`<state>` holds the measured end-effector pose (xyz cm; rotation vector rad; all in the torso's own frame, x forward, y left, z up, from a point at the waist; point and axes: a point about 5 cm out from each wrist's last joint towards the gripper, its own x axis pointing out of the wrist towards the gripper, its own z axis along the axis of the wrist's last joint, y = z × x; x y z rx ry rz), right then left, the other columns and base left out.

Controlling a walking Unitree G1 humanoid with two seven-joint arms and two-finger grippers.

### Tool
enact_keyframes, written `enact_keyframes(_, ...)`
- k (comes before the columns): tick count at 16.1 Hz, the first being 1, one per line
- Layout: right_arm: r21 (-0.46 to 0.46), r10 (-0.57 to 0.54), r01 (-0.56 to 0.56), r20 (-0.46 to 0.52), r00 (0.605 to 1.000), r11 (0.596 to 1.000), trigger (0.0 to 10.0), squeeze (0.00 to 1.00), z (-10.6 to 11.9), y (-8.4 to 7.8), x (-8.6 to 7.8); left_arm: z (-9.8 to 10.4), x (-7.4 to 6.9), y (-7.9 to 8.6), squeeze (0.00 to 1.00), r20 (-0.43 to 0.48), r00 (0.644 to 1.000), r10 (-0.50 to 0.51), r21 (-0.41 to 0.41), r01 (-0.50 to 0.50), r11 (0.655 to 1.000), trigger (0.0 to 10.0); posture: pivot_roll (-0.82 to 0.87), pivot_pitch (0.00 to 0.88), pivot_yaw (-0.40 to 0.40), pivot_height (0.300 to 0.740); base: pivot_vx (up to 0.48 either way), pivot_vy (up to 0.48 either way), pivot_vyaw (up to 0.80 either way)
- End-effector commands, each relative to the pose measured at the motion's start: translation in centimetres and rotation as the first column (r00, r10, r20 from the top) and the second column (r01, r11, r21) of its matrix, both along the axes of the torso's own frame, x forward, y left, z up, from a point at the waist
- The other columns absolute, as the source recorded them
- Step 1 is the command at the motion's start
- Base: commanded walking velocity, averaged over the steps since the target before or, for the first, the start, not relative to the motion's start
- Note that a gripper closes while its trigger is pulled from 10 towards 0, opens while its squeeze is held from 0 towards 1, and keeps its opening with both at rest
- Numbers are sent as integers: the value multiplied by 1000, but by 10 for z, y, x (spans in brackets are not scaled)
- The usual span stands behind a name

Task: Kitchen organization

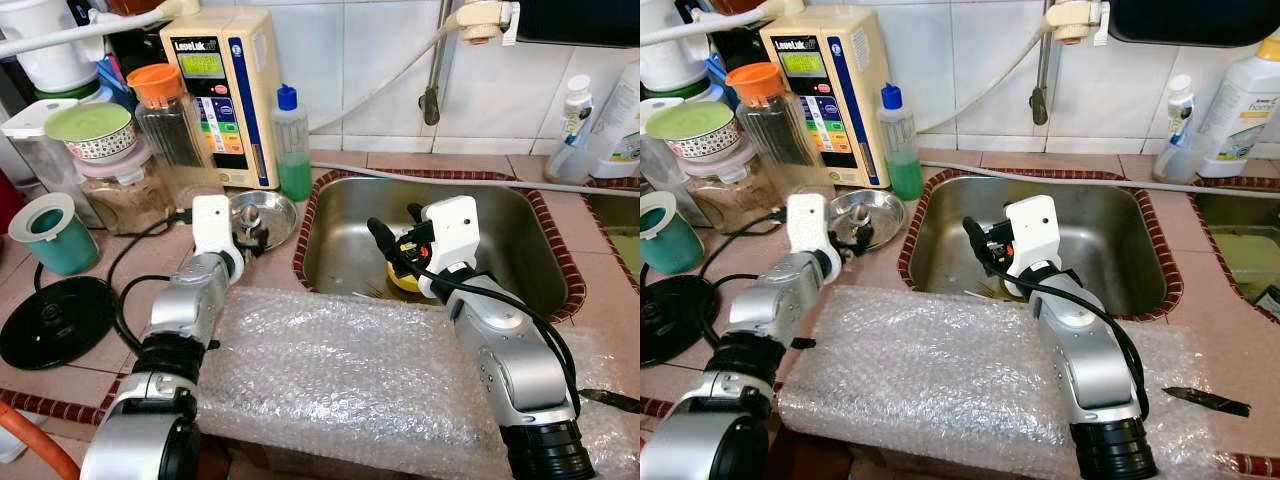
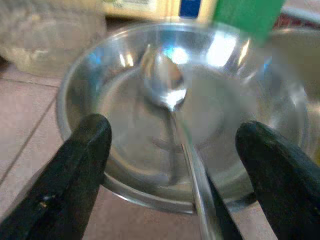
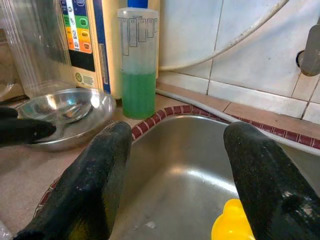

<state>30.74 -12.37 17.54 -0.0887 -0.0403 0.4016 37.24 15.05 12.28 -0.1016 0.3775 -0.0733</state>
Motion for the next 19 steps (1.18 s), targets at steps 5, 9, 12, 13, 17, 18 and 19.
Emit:
enact_keyframes(5,2,18,-18,36,999,1000,10000,0,10,5,3,-18,-5,19,0,-118,993,11,47,-6,999,10000,3,0,122,740,0,0,0)
enact_keyframes(9,-3,9,-9,41,999,1000,10000,0,11,3,5,-21,-7,25,0,-142,990,2,35,4,999,4353,3,0,131,740,0,0,0)
enact_keyframes(12,-7,-5,5,47,999,1000,10000,0,11,0,7,-25,-13,36,0,-165,986,-10,47,18,999,3216,6,0,137,740,0,0,0)
enact_keyframes(13,-6,-7,7,50,999,1000,10000,0,11,-1,7,-24,-13,39,0,-162,987,-9,49,17,999,2902,9,0,136,740,0,0,0)
enact_keyframes(17,-5,-8,8,60,998,1000,10000,0,14,-1,11,-17,-13,45,0,-164,984,-67,39,75,996,1804,20,0,126,740,0,0,0)
enact_keyframes(18,-4,-8,8,61,998,1000,10000,0,15,-1,11,-16,-14,44,0,-167,981,-97,36,104,994,667,21,0,126,740,0,0,0)
enact_keyframes(19,-4,-7,7,62,998,1000,10000,0,15,-1,12,-16,-17,42,0,-180,971,-160,24,167,986,0,22,0,123,740,0,0,0)
